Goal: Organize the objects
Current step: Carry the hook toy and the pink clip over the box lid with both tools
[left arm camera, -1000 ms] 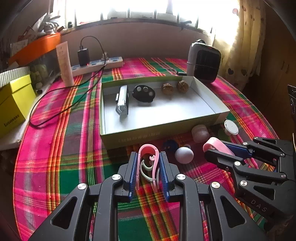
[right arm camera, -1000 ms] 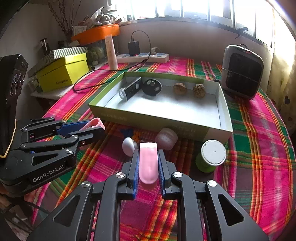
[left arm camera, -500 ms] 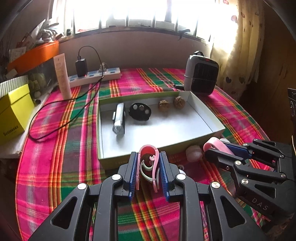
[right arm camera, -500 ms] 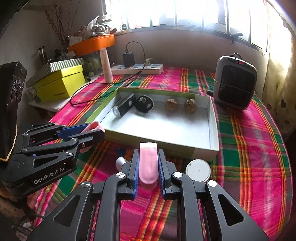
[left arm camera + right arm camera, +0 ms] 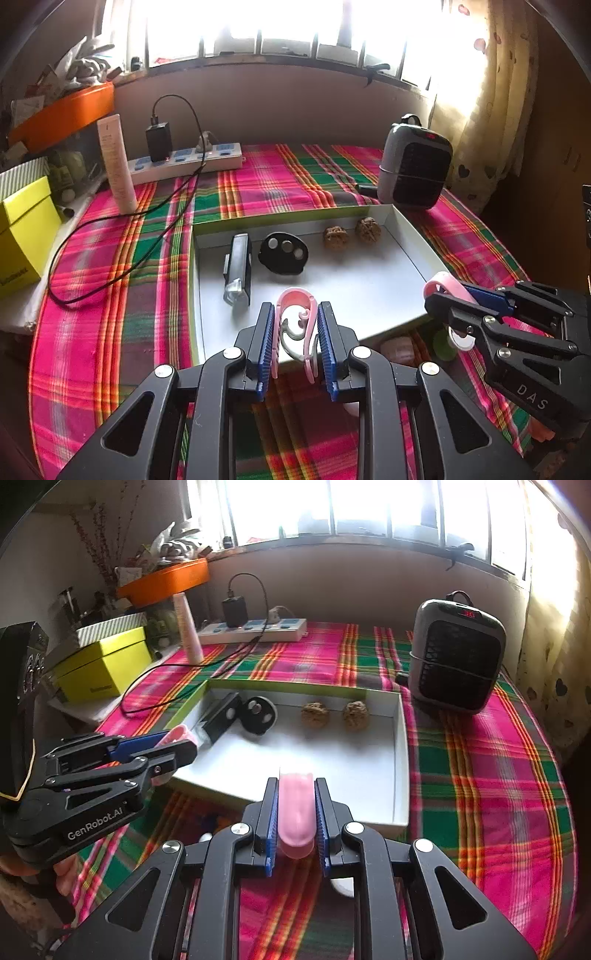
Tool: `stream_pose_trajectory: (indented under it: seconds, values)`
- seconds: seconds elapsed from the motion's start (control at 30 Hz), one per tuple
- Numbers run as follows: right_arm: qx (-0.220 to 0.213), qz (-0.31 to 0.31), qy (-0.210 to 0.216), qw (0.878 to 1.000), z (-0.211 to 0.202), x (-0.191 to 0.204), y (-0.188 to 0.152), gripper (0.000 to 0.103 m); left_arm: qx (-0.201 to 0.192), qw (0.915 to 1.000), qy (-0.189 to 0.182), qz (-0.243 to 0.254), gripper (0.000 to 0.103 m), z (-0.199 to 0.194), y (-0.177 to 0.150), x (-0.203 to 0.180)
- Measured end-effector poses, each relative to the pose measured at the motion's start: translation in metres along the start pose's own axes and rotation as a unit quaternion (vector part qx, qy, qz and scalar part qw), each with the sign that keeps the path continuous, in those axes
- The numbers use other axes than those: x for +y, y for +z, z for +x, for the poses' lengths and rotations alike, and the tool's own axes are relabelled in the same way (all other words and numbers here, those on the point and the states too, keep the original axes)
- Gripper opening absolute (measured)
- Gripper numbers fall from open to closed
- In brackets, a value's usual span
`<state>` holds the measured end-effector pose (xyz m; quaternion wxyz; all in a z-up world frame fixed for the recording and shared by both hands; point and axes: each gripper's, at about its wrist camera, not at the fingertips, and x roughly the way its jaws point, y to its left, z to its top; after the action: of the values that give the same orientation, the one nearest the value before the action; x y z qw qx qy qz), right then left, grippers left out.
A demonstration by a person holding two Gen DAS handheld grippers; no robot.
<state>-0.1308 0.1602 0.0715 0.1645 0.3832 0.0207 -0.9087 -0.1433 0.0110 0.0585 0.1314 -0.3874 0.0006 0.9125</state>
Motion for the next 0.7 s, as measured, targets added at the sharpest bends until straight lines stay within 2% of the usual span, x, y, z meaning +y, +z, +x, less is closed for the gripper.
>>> stream_pose_trajectory:
  seconds: [0.4,0.7]
  values:
    - [0.017,0.014,-0.01,1.0,0.026,-0.028,0.023,0.019,0.006,1.0,0.004,-0.006,0.022,0.025,0.019,0.0]
    - [0.042,0.019,-0.024,0.999,0.057,-0.046,0.035,0.019,0.024,0.9994,0.017,-0.017,0.021,0.052,0.025,0.005]
